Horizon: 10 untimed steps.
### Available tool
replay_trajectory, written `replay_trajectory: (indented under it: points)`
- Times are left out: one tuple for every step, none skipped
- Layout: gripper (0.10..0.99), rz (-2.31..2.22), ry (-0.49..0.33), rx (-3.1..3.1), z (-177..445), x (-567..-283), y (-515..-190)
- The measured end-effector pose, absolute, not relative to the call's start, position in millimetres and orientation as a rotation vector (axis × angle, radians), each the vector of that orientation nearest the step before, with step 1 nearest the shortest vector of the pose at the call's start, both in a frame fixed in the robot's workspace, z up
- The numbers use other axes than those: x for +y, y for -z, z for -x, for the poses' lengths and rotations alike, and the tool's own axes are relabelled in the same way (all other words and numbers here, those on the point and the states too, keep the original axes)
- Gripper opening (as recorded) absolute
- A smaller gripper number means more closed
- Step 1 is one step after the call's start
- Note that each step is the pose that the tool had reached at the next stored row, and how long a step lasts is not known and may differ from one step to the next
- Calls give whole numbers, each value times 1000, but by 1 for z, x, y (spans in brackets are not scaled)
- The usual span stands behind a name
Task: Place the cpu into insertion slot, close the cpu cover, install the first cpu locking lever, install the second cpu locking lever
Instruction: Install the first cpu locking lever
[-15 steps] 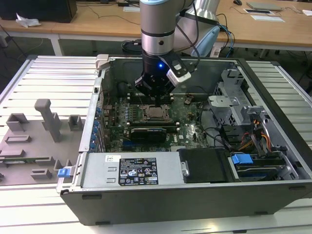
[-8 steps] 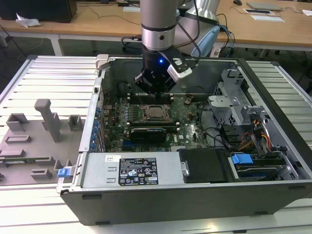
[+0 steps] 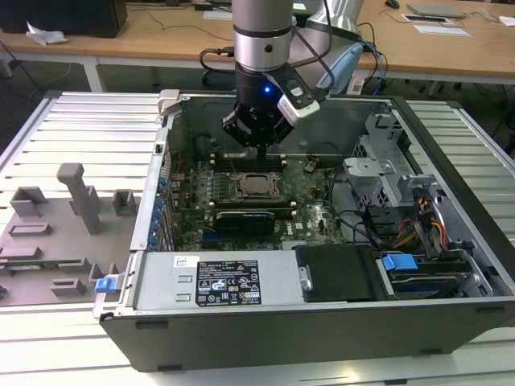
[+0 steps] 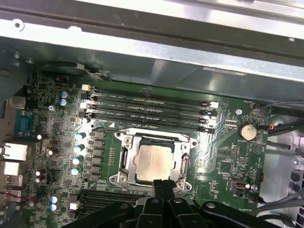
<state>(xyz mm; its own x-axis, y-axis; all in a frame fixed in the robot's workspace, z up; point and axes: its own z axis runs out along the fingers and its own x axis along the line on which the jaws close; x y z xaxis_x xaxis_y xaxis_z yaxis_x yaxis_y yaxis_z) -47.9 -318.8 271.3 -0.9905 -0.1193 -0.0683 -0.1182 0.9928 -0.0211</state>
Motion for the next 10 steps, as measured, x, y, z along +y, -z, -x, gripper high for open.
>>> replay_trajectory:
  points:
    - [106, 183, 26, 3067, 48, -319, -271]
    - [106, 183, 26, 3067, 48, -319, -271]
    - [106, 183, 27, 3067, 48, -319, -272]
    - [106, 183, 27, 3067, 50, -319, -272]
    - [106, 183, 27, 3067, 52, -319, -272]
    - [106, 183, 26, 3067, 55, -318, -271]
    - [106, 183, 26, 3067, 58, -318, -271]
    - [106, 183, 26, 3067, 60, -318, -271]
    - [106, 183, 26, 3067, 65, -318, -271]
    - [106, 183, 26, 3067, 70, -318, -271]
